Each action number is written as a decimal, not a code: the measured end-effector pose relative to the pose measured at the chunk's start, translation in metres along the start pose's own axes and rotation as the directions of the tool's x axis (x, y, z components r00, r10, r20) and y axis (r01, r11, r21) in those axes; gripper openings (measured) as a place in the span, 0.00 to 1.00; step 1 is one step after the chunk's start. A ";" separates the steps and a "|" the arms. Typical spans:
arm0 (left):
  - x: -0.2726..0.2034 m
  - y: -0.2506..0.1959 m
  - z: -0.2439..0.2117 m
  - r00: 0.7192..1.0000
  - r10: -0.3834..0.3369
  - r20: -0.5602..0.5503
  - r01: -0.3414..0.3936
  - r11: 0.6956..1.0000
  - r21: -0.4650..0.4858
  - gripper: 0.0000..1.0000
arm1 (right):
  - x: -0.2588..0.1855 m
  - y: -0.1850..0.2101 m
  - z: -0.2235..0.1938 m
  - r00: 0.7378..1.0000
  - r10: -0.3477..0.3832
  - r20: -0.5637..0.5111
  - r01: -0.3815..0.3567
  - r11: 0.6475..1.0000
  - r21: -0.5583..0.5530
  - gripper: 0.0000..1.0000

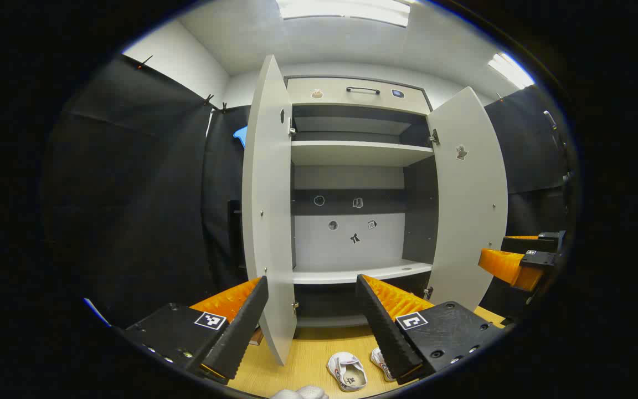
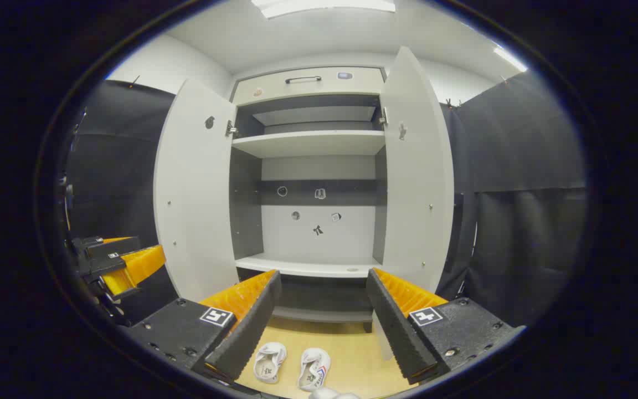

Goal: Grab one shoe with the right hand and put it into the shoe cabinet, grab the other shoe with the left hand and put it into the shoe cabinet; then close the right door with the right hand and the left door with the left hand.

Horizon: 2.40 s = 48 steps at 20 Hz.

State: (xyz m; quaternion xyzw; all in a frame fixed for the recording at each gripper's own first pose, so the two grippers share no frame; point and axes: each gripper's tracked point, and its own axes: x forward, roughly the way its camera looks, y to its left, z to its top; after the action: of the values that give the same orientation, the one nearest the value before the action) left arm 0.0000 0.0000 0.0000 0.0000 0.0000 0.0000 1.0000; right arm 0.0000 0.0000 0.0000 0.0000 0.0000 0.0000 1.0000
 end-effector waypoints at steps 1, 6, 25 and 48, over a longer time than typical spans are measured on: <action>-0.002 0.002 0.000 1.000 0.003 -0.001 -0.003 1.000 0.001 0.95 | -0.002 0.001 -0.001 1.000 -0.004 0.001 0.004 1.000 -0.003 1.00; -0.009 0.010 -0.004 1.000 0.010 -0.010 -0.010 1.000 0.017 0.95 | -0.007 0.006 -0.004 1.000 -0.005 -0.002 0.005 1.000 -0.003 0.99; -0.027 0.036 -0.038 0.996 0.025 -0.089 -0.021 0.999 0.047 0.95 | -0.022 0.056 -0.304 0.786 0.082 -0.613 -0.141 0.989 -0.047 1.00; -0.020 0.044 -0.040 0.986 0.104 -0.131 -0.091 0.991 0.098 0.96 | 0.140 0.053 -0.464 0.726 0.023 -0.687 0.113 0.982 0.152 0.18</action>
State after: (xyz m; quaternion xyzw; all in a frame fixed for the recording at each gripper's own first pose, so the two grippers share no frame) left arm -0.0197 0.0436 -0.0401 0.0460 0.0679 0.0490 0.9954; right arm 0.1397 0.0532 -0.4644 0.0922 0.3692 -0.0244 0.9245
